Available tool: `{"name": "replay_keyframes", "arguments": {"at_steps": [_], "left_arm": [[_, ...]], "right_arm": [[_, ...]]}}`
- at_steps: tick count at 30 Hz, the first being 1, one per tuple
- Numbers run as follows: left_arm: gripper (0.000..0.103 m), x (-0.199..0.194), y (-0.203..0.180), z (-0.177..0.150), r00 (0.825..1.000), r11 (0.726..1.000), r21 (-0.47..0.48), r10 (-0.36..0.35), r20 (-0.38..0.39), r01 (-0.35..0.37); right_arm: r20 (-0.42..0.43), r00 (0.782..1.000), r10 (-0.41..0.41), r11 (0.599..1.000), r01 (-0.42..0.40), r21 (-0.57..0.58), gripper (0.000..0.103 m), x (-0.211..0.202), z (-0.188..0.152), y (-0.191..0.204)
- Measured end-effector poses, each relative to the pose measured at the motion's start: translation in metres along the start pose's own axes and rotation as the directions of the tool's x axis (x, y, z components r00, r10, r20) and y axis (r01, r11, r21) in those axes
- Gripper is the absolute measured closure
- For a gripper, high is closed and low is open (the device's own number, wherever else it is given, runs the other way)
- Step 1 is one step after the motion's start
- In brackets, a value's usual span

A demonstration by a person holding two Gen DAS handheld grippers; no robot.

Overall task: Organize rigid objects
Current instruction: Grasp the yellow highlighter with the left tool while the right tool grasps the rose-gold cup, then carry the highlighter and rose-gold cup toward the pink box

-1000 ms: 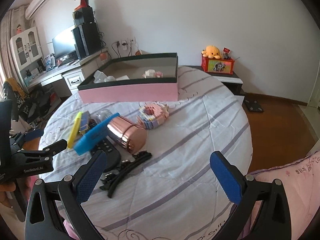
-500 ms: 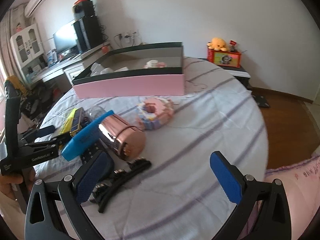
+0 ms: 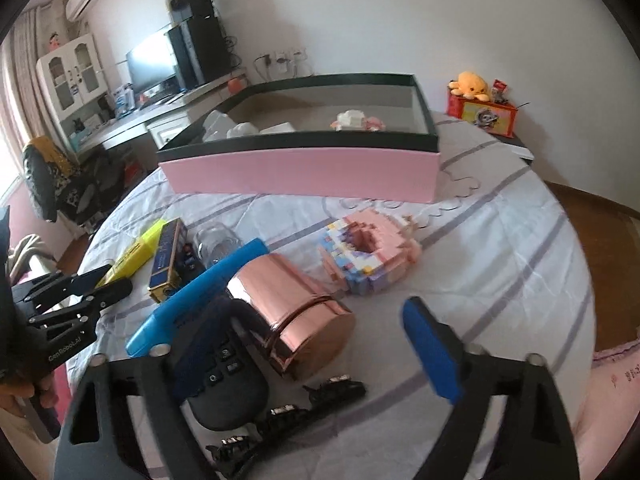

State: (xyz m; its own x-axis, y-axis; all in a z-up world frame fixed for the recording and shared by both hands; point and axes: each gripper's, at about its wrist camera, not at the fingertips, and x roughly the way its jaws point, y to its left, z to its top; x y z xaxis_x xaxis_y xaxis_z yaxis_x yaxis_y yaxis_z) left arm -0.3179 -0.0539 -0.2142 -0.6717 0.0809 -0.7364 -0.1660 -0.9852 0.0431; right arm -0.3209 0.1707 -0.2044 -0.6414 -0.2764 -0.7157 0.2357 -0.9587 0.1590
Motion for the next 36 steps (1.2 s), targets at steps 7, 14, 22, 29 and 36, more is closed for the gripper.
{"name": "replay_keyframes", "arguments": {"at_steps": [7,14,22,29,36], "left_arm": [[0.068,0.002,0.002,0.003,1.0,1.0,-0.012,-0.008,0.0,0.008],[0.054,0.012,0.004,0.013,1.0,0.999,-0.042,0.0,0.006,0.0],[0.077,0.019,-0.005,0.018,1.0,1.0,-0.012,-0.015,0.027,0.015],[0.077,0.012,0.001,0.013,0.998,0.997,-0.042,-0.06,0.029,0.061],[0.076,0.002,0.004,0.013,0.998,0.997,-0.06,-0.043,0.034,0.045]], "right_arm": [[-0.006,1.0,0.014,1.0,-0.014,-0.002,0.047,-0.007,-0.009,-0.001],[0.011,0.993,-0.121,0.991,0.12,0.051,0.047,-0.026,-0.018,-0.03],[0.004,0.993,-0.114,0.991,0.114,0.067,0.047,-0.018,-0.015,-0.038],[-0.005,0.994,-0.109,0.993,0.109,0.051,0.052,-0.007,-0.016,-0.039],[-0.005,0.996,-0.087,0.996,0.087,0.03,0.056,-0.012,-0.013,-0.036]]}}
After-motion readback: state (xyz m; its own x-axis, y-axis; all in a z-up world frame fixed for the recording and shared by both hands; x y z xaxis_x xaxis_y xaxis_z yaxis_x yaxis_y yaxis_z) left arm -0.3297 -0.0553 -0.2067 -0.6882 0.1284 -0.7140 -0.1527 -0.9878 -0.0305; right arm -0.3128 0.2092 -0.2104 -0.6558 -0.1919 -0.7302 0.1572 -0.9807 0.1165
